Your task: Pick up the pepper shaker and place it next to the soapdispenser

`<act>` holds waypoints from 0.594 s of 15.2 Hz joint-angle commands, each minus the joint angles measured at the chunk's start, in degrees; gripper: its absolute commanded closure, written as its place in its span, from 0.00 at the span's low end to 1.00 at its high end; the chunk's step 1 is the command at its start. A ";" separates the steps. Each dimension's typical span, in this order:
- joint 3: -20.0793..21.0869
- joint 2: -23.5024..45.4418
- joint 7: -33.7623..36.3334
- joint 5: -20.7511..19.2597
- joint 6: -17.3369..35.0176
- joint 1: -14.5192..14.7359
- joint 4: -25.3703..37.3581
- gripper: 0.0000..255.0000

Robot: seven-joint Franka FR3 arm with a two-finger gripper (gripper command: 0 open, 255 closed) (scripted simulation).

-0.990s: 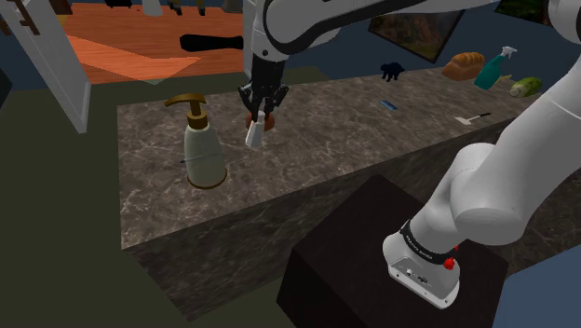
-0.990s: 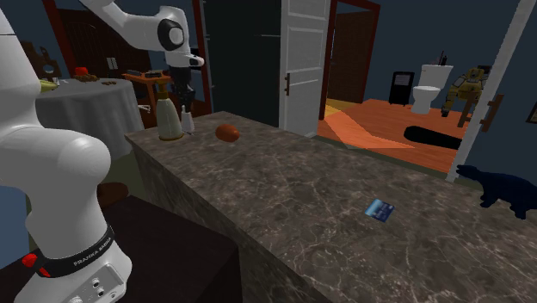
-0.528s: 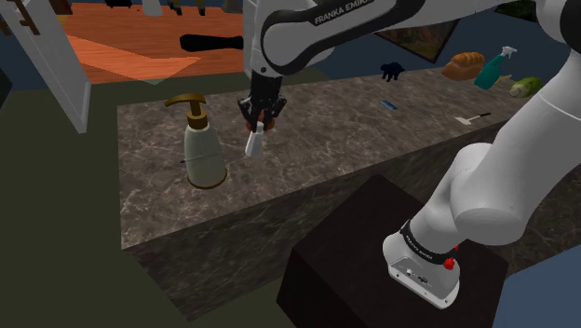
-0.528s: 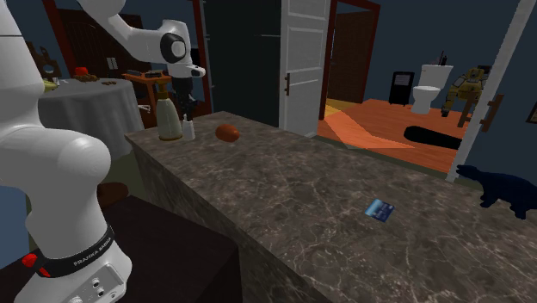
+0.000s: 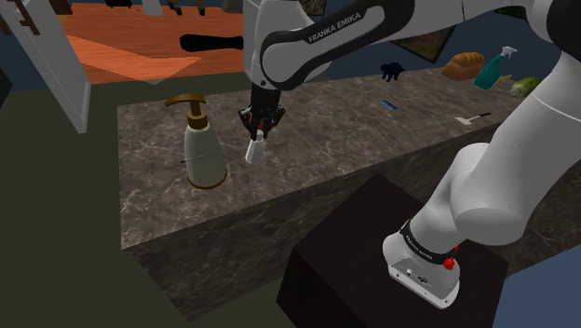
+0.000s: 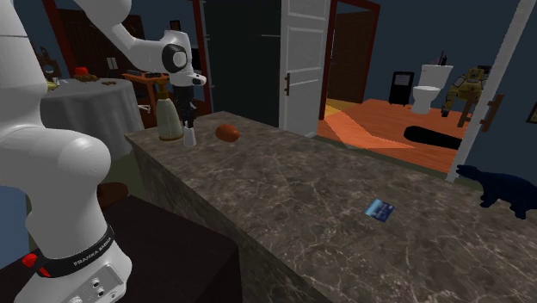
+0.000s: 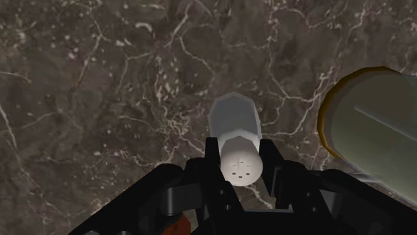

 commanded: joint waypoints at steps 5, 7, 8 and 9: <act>0.00 0.01 -0.01 0.01 0.10 0.00 -0.06 0.00; 0.00 0.01 -0.01 0.01 0.10 0.00 -0.06 0.00; 0.00 0.02 -0.01 0.01 0.10 0.00 -0.06 0.00; 0.00 0.02 -0.01 0.01 0.10 0.00 -0.06 0.00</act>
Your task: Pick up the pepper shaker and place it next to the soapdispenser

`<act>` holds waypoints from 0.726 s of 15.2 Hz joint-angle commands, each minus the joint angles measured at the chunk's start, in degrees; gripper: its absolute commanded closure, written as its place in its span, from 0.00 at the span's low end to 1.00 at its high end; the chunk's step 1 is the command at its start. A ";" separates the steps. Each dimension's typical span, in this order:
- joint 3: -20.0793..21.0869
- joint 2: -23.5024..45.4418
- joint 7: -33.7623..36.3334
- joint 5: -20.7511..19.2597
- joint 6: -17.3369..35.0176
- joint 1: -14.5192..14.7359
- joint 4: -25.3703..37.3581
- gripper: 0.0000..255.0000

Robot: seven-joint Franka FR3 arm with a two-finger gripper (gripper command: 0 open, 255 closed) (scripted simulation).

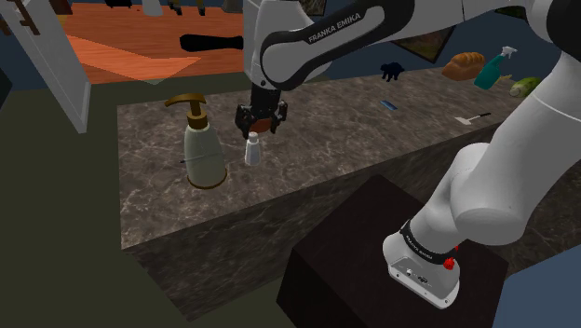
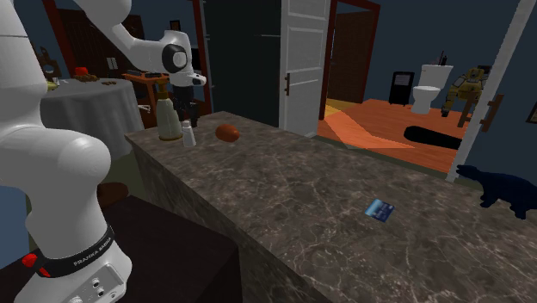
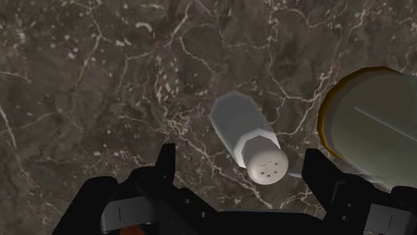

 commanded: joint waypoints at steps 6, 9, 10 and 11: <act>-0.28 -3.84 0.26 -0.45 -7.08 -0.27 3.23 0.00; -0.28 -3.84 0.26 -0.45 -7.08 -0.27 3.23 0.00; -0.28 -3.84 0.26 -0.45 -7.08 -0.27 3.23 0.00; -0.28 -3.84 0.26 -0.45 -7.08 -0.27 3.23 0.00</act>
